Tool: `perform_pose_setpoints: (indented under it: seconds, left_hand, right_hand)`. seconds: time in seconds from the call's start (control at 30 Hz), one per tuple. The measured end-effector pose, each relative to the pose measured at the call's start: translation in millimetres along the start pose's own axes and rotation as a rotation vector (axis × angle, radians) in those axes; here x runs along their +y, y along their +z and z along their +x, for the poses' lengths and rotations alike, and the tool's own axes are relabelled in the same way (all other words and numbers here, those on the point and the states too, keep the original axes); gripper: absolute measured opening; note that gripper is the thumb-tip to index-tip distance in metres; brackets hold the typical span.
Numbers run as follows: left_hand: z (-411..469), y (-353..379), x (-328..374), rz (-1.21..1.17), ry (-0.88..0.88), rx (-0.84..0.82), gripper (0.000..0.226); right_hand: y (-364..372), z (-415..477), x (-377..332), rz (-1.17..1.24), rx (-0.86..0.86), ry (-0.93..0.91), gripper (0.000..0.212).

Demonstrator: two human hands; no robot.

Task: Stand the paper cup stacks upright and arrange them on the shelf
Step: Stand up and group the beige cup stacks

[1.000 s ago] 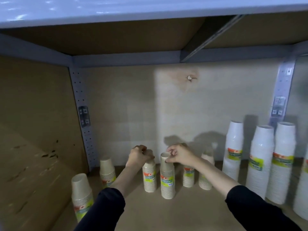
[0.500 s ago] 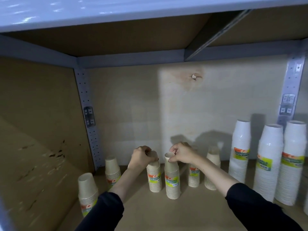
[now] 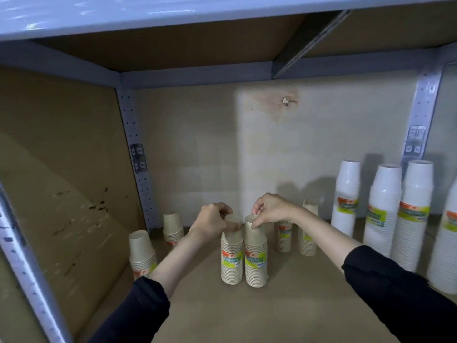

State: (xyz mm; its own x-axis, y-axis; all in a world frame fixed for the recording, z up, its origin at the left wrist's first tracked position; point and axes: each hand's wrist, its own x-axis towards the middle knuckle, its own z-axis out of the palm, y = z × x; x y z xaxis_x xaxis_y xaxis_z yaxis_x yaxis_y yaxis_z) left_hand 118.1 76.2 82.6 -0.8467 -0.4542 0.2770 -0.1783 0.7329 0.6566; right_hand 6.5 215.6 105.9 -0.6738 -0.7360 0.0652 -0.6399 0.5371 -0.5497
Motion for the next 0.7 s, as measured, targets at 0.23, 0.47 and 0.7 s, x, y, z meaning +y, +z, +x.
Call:
perform_pose_setpoints:
  seconds: [0.23, 0.47, 0.7]
  left_hand:
    - [-19.4, -1.4, -1.8, -0.012, 0.026, -0.015, 0.042]
    - [-24.7, -1.2, -6.9, -0.023, 0.020, -0.044, 0.040]
    - [-23.9, -1.4, -8.3, -0.058, -0.010, -0.063, 0.032]
  right_hand:
    - [2.2, -17.1, -0.6, 0.084, -0.060, 0.010, 0.024]
    - [4.7, -23.0, -1.5, 0.125, -0.095, -0.005, 0.024]
    - [8.4, -24.8, -4.6, 0.009, -0.144, -0.019, 0.043]
